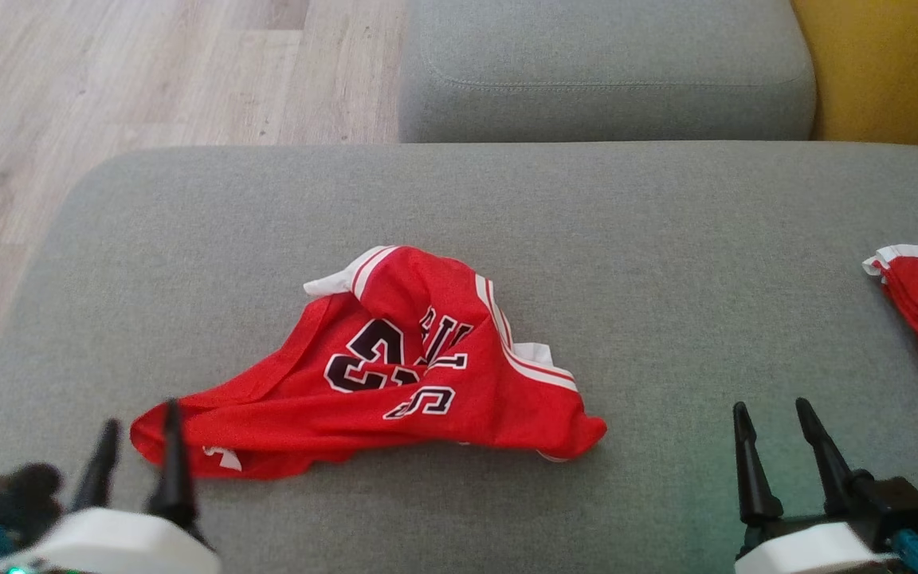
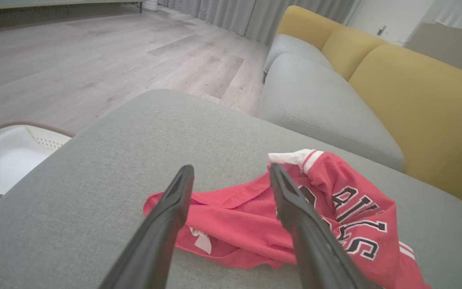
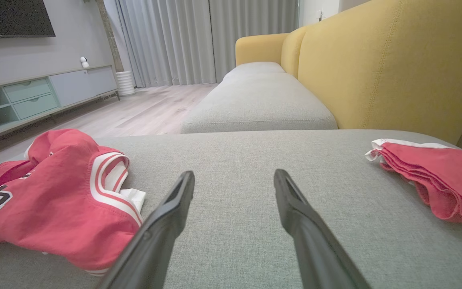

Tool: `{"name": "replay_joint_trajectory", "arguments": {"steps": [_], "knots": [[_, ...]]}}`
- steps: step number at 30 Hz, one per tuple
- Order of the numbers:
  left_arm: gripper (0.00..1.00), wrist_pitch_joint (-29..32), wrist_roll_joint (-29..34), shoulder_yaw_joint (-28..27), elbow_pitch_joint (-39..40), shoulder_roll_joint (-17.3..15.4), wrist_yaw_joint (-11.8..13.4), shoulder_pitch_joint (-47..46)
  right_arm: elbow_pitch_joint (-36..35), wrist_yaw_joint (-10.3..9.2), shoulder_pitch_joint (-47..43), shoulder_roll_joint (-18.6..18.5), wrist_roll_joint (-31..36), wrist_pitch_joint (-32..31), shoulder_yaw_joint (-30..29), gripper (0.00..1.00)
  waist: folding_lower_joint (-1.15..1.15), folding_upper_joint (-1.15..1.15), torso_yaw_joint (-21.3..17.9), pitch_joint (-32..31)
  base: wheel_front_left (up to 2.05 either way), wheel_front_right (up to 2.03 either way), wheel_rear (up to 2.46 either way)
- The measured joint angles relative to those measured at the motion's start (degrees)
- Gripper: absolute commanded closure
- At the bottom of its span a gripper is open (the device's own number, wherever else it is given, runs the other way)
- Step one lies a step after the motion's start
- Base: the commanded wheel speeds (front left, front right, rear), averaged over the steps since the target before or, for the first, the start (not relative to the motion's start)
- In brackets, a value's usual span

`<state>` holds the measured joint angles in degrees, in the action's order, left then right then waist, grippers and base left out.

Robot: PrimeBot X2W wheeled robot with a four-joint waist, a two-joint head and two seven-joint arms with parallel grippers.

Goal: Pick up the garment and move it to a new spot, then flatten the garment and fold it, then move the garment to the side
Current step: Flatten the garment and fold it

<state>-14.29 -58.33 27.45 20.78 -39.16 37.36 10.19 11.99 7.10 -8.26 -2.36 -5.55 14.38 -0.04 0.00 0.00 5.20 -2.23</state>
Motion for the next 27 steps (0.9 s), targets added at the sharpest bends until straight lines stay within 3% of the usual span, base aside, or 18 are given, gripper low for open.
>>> {"name": "replay_joint_trajectory", "arguments": {"steps": [4,9,18,27], "knots": [[0.0,0.0,9.03,3.74,-1.18,4.36,0.2,-1.25,-0.02,0.0,0.03,0.0,0.58,0.0,0.3,0.0,0.0,0.0,-0.01,0.44,0.0,0.0,0.0],[0.0,-0.01,17.26,4.02,-3.91,8.88,-0.11,-1.46,-0.51,0.0,0.06,0.0,1.13,0.0,0.3,0.0,0.0,0.0,0.06,1.24,0.0,0.0,0.0],[0.0,0.0,26.42,7.02,-9.42,10.68,-1.56,-1.3,-0.77,0.0,0.76,0.0,1.59,0.0,0.46,0.0,0.0,0.0,0.15,2.22,0.0,0.0,0.0],[0.0,0.0,30.43,5.33,-11.96,14.08,-4.09,-1.06,0.08,0.0,3.26,-0.01,-1.16,-0.03,2.52,0.0,0.0,0.0,0.8,3.55,0.0,0.0,0.0]]}}
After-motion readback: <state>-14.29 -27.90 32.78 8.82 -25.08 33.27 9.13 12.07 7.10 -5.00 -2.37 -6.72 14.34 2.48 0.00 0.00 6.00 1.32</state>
